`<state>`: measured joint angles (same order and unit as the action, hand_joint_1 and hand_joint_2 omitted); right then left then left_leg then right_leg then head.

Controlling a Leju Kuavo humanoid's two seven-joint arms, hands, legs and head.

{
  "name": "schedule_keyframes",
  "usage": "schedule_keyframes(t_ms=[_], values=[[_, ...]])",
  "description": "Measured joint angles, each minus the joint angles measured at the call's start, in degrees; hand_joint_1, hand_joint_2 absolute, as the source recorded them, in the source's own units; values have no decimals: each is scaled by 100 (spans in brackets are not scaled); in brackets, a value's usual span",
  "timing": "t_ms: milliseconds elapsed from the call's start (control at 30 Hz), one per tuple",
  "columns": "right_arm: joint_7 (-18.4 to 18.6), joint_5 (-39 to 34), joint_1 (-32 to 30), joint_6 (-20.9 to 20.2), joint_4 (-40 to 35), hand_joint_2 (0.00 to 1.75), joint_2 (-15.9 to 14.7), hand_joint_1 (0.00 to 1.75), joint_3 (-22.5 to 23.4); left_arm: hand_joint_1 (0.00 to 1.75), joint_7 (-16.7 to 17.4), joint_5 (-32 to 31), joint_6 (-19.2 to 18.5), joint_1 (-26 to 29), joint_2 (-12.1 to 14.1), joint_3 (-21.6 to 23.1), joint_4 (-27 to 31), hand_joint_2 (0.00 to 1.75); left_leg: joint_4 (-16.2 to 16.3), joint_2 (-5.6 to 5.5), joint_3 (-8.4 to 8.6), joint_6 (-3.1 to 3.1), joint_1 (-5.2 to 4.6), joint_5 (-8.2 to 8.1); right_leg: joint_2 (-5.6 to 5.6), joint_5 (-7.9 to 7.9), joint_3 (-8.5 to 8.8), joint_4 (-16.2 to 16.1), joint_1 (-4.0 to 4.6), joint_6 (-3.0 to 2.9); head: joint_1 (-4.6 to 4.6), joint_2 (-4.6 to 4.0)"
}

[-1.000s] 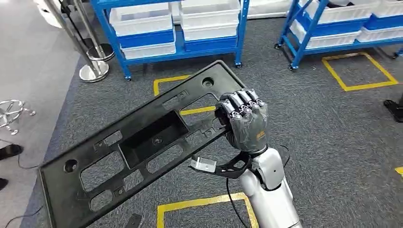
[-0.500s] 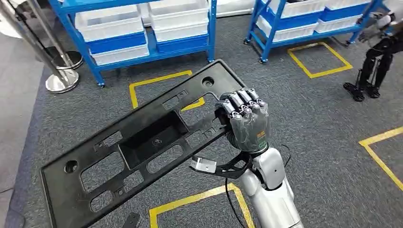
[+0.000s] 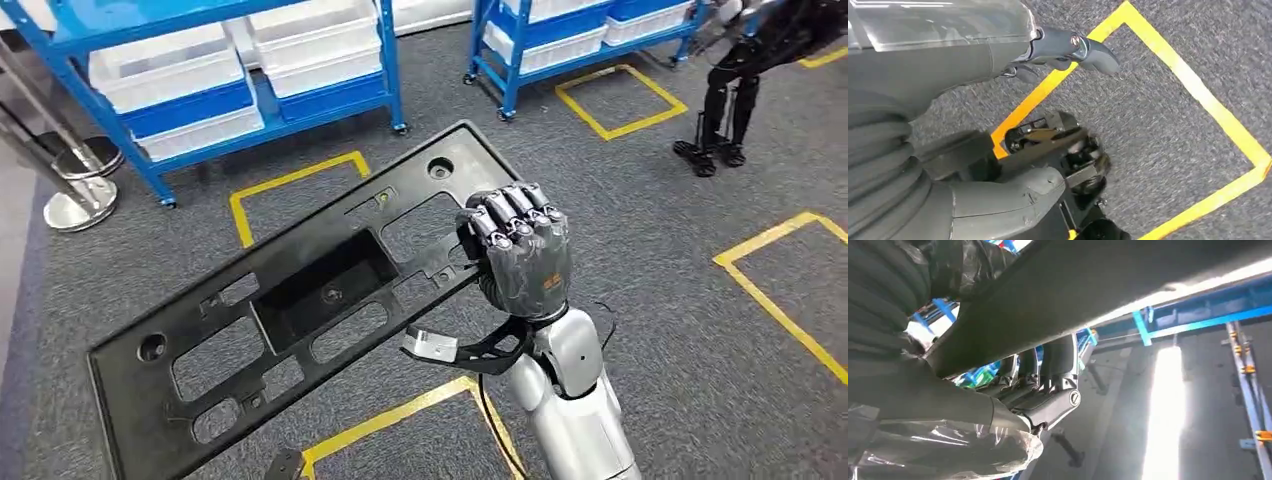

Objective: Take the parts from the cabinet and place them on the table.

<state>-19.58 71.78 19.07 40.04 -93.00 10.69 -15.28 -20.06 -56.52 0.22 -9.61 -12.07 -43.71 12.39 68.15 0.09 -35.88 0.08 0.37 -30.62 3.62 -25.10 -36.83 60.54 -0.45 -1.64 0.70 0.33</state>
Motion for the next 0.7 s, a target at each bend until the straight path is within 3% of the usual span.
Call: schedule_keyframes(t_ms=[33, 67, 100, 200, 233, 267, 300, 367, 400, 433, 467, 500, 533, 567, 600, 633, 700], values=[[0, 9, 3, 0, 0, 175, 0, 175, 0, 0, 0, 2, 0, -7, 0, 2, 0, 175, -556, -103, 282, 49, -6, 271, 62, 7, 9, 0, 1, 10, 0, 0], [0, 20, -1, 0, -2, 175, 0, 175, 0, 0, 0, 2, 0, -18, 0, 9, 0, 175, -888, -295, 448, 84, -12, 250, 95, 22, 19, -16, -22, 27, 0, 0], [0, 22, 14, 0, -2, 175, -2, 175, 0, 0, 0, 2, -2, -30, 2, 15, 0, 175, -958, -449, 458, 78, -4, 234, 123, 63, -2, -31, -17, 63, -4, 0], [11, 29, 18, 2, -4, 175, -9, 175, -9, 0, 2, 2, -13, -37, -2, 28, 0, 175, -1027, -304, 478, 120, -70, 318, 291, 159, -42, -112, -86, 195, 0, 0], [15, 31, 18, 2, -9, 175, -15, 175, -9, 0, 2, 2, -13, -37, -9, 33, 0, 175, -1154, -230, 514, 175, -11, 403, 271, 161, -41, -113, -72, 216, -2, 0], [15, 31, 21, 2, -11, 175, -28, 175, -9, 0, 0, 2, -13, -45, -11, 35, 0, 175, -1215, -135, 540, 203, -18, 446, 11, 62, -98, -14, -52, 205, -2, 0], [17, 31, 32, 2, -13, 175, -33, 175, -9, 0, -2, 2, -15, -54, -13, 37, 0, 175, -1225, -86, 528, 227, -23, 458, -173, -167, -241, 274, -41, 217, -4, 0], [17, 29, 30, 2, -15, 175, -35, 175, -9, 0, 0, 7, -15, -35, -11, 37, 0, 175, -1207, 62, 496, 232, -31, 460, -294, -592, -624, 1128, -47, 260, -4, 0], [24, 29, 27, 2, -15, 175, -48, 175, -9, 0, 0, 7, -15, -30, -11, 37, 0, 175, -1197, 141, 477, 235, -31, 456, -309, -702, -771, 1455, -52, 281, -7, 0], [26, 29, 26, 2, -15, 175, -61, 175, -9, 0, 2, 0, -15, -31, -13, 37, 0, 175, -1174, 228, 454, 233, -29, 454, -326, -670, -812, 1559, -58, 300, -4, 0], [26, 26, 24, 2, -15, 175, -68, 175, -9, 0, 7, -2, -17, -31, -13, 39, 0, 175, -1150, 299, 436, 220, -24, 444, -348, -533, -704, 1382, -69, 312, -7, 0], [26, 22, 23, 2, -15, 175, -77, 175, -9, 0, 7, -2, -17, -31, -22, 42, 0, 175, -1122, 366, 430, 205, -19, 425, -391, -325, -471, 992, -84, 321, -6, 0], [26, 22, 24, 2, -15, 175, -81, 175, -11, 0, 9, -2, -24, -35, -31, 46, 0, 175, -1081, 424, 428, 180, -12, 394, -509, -105, -149, 457, -88, 325, -4, 0], [26, 22, 29, 2, -18, 175, -85, 175, -11, 0, 9, -4, -22, -40, -33, 52, 0, 175, -1020, 476, 424, 139, -16, 352, -774, -79, 77, 24, -78, 326, -7, 0], [26, 22, 26, 2, -18, 175, -85, 175, -15, 0, 9, -4, -22, -52, -33, 55, 0, 175, -955, 502, 390, 91, -69, 296, -808, -106, 84, 13, -24, 254, -2, 0], [33, 20, 26, 2, -24, 175, -87, 175, -26, 0, 9, -4, -22, -50, -31, 57, 0, 175, -948, 547, 396, 69, -69, 286, -697, -102, 65, 23, -31, 195, -4, 0], [33, 20, 20, 2, -26, 175, -96, 175, -26, 0, 11, -4, -22, -54, -31, 65, 0, 175, -959, 653, 425, 39, -53, 285, -575, -97, 38, 26, -4, 134, -4, 0]])
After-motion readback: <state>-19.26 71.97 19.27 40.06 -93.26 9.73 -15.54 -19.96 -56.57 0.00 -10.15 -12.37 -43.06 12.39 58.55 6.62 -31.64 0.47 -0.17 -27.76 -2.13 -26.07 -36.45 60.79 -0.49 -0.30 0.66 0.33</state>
